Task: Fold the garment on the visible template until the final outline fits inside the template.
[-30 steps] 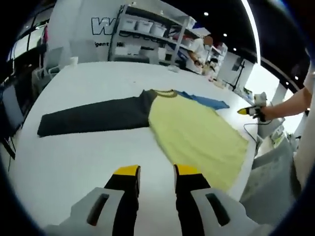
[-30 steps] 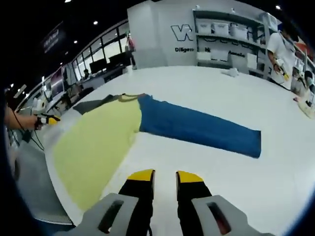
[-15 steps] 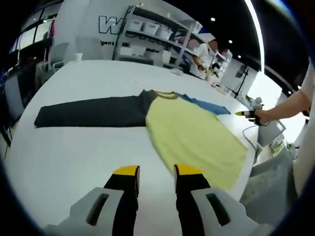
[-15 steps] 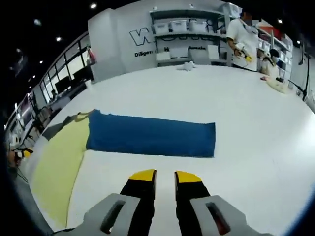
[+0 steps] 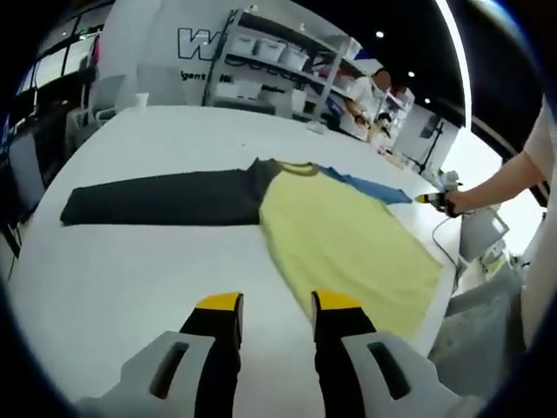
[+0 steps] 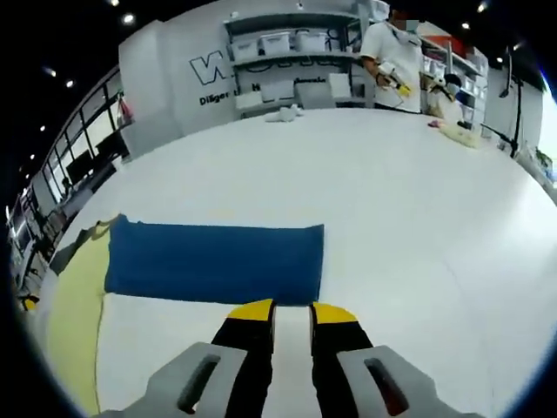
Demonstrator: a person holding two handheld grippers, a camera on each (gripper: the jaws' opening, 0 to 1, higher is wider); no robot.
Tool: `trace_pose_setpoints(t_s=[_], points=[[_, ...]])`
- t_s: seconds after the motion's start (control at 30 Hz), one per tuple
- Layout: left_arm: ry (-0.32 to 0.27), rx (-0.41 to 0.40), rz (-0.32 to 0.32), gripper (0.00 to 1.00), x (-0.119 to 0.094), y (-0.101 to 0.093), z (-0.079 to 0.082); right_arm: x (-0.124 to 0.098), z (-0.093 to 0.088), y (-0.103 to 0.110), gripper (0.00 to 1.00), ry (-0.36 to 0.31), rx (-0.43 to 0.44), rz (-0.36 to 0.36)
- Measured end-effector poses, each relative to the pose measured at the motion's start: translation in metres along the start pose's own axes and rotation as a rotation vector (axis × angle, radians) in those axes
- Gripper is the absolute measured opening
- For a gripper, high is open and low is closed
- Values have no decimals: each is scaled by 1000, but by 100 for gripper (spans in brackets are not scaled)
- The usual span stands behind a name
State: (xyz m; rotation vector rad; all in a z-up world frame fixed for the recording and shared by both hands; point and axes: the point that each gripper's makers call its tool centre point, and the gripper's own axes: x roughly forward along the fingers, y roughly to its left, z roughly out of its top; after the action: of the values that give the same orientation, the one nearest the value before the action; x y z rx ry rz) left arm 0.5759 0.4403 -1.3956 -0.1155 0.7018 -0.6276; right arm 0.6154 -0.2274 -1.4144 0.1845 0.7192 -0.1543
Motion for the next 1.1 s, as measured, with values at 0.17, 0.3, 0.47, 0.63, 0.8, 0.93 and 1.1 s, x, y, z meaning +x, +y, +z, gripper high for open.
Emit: trace_pose_setpoints(t_s=[0.17,0.3,0.47,0.63,0.8,0.93,1.1], points=[[9,2,7,29,-2,2,-1,7,-2,-3,8,16,6,-5],[17,2,15,29,-2,3,-3,11,-2,-7,7,17,21,-13],[23,5,16,29,-2,3,-4,16,-1,-11,6,16,31,-21],[34,18,16,29,-2,1,-5,21,1,-15,5,3,35,-28],[36,18,22,29,-2,1,-5,22,2,-16,0,2,15,-35],[37,22,21,29,-1,0,-5,21,0,-18,0,2,35,-32],[39,24,21,28,-1,-2,-6,16,2,-20,0,-36,99,-26]])
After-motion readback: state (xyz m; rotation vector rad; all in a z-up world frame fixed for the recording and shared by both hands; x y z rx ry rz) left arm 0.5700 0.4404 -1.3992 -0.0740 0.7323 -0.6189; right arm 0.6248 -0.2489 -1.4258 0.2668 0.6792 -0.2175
